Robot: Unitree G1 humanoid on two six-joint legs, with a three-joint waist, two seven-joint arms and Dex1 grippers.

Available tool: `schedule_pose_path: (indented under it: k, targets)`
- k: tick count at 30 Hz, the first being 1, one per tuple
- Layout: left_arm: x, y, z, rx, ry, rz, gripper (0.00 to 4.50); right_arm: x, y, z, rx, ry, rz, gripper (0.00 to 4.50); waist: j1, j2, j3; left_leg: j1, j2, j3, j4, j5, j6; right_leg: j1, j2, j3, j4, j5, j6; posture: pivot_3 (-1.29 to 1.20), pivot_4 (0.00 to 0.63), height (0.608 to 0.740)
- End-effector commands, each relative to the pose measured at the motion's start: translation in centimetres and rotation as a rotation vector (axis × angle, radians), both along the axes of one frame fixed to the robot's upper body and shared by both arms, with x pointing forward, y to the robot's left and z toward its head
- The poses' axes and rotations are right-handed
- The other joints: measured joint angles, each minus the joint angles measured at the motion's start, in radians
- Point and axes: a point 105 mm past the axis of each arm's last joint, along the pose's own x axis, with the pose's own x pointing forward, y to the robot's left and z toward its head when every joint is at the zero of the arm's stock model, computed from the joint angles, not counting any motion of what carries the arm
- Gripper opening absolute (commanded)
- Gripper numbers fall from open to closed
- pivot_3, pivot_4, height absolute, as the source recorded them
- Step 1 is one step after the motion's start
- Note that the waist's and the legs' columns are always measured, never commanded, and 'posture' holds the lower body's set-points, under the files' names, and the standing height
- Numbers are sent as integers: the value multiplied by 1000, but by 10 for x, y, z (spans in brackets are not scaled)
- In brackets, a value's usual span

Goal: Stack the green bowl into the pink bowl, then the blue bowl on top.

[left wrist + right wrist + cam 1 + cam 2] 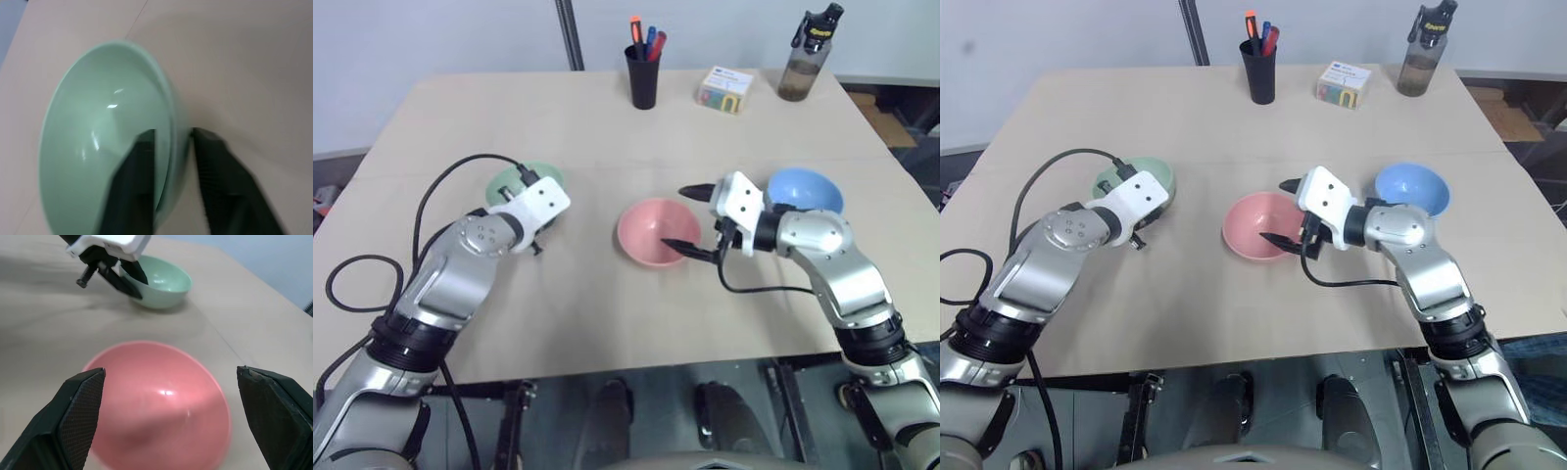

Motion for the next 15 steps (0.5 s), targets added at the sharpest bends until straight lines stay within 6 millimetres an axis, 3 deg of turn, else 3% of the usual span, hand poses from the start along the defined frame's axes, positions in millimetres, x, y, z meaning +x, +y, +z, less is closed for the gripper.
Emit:
schedule_pose_path:
  k: [1,8,11,15]
  targets:
    - [-1,-6,12,6,-40,-42,89,-6,-4,13,29,-45,-8,4500,0,0,0,0,0,0,0,0,0,0,0,0,0,0,1,0,150,740]
    - [-34,-21,18,-86,-15,-183,89,-8,-17,11,53,-29,-40,4500,-1,0,0,1,0,0,1,0,0,0,0,1,2,-2,-1,0,150,740]
    - [-63,-32,15,-39,54,-374,89,-15,-37,5,72,-12,-84,4500,0,-1,0,1,1,0,2,0,0,0,0,1,3,-3,-3,0,150,740]
    - [-75,-53,38,-64,-3,-526,89,-32,-63,-8,109,33,-126,4500,14,-2,1,0,0,1,2,0,0,1,-1,0,1,-3,-4,0,150,740]
